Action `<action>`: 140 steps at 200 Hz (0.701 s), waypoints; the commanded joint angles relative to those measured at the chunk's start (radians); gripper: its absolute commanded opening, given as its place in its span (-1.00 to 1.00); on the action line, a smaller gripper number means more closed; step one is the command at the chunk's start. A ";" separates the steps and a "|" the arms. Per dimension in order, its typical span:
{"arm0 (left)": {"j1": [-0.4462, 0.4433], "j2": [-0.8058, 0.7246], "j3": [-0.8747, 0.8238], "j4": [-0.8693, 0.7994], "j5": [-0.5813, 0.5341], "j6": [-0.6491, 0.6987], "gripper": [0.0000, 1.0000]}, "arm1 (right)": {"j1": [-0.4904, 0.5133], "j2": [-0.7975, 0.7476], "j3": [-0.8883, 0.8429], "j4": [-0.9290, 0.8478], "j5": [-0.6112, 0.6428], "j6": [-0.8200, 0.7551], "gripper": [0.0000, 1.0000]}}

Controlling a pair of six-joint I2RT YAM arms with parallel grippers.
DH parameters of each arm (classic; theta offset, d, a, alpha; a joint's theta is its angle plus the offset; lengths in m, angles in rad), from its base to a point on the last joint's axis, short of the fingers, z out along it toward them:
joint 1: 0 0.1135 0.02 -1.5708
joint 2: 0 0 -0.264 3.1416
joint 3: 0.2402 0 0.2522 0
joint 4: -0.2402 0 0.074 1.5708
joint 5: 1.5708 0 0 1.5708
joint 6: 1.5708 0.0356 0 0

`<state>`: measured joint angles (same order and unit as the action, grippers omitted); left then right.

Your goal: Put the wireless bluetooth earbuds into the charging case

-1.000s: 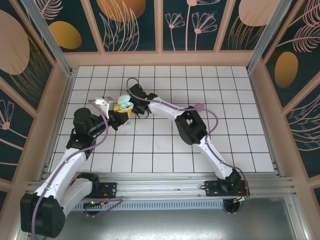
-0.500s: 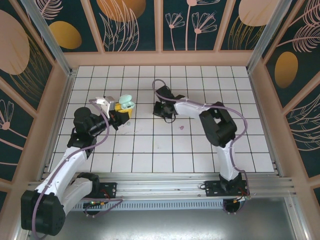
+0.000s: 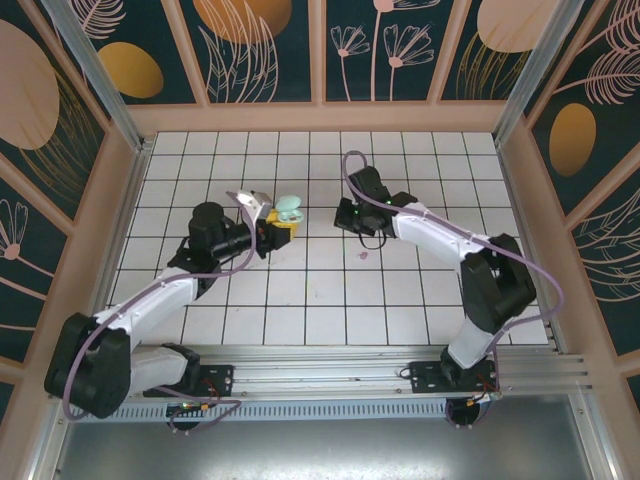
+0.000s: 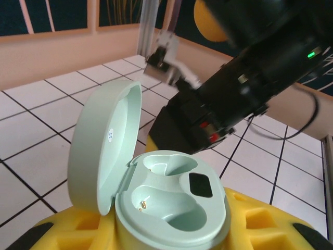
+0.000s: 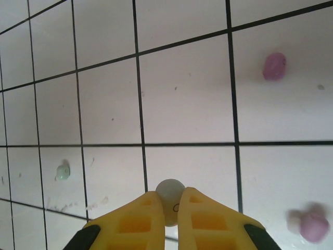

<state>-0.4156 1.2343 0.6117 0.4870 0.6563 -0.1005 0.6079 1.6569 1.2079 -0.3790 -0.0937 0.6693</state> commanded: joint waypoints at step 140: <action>-0.086 0.190 0.059 0.163 -0.097 0.195 -0.56 | -0.004 -0.503 -0.119 -0.174 -0.036 0.001 -0.85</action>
<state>-0.4961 1.4017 0.6331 0.6025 0.5732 0.0460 0.6010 1.2087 1.1019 -0.5362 -0.1207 0.6605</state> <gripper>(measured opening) 0.346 0.084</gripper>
